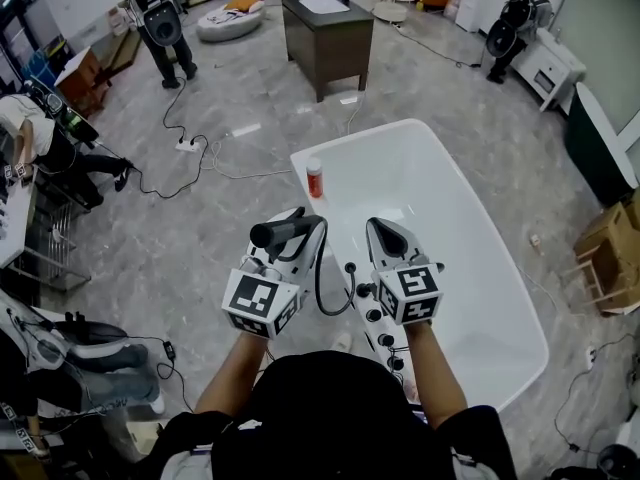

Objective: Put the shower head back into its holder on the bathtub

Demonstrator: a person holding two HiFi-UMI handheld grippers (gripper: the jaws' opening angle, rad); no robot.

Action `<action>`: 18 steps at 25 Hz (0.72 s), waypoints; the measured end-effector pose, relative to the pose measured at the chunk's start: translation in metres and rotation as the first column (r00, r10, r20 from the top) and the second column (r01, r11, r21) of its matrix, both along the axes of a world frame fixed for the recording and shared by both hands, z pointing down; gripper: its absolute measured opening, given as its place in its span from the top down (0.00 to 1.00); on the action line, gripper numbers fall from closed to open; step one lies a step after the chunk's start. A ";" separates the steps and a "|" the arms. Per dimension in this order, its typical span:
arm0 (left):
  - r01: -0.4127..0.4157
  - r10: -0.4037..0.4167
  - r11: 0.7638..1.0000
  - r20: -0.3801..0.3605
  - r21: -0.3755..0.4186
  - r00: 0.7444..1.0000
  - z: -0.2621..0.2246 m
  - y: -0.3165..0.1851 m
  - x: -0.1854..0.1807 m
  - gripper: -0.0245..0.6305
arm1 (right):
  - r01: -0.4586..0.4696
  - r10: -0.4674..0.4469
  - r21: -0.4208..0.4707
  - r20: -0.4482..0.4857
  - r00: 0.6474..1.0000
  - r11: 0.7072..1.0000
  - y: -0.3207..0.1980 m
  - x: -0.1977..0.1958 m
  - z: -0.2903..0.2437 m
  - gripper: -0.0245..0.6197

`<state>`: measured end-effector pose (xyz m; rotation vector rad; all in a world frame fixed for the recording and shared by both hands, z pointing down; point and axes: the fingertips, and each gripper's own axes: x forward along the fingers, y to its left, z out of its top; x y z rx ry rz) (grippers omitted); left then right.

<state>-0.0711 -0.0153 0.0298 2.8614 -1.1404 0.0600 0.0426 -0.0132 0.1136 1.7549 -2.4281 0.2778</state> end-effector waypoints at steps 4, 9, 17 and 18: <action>0.011 -0.011 1.000 0.008 0.009 1.000 0.000 -0.014 0.010 0.74 | 0.023 -0.023 -0.006 0.014 1.000 1.000 -0.015 0.008 0.005 0.92; 0.025 -0.025 1.000 0.016 0.008 1.000 0.003 -0.026 0.025 0.74 | 0.073 -0.072 -0.026 0.026 0.997 0.997 -0.026 0.016 0.015 0.92; 0.036 -0.037 0.999 0.025 0.020 0.999 0.005 -0.035 0.036 0.74 | 0.116 -0.115 -0.041 0.039 0.993 0.992 -0.035 0.022 0.025 0.92; 0.035 -0.036 0.999 0.025 0.019 0.999 0.006 -0.036 0.037 0.74 | 0.120 -0.119 -0.045 0.038 0.992 0.992 -0.035 0.021 0.027 0.92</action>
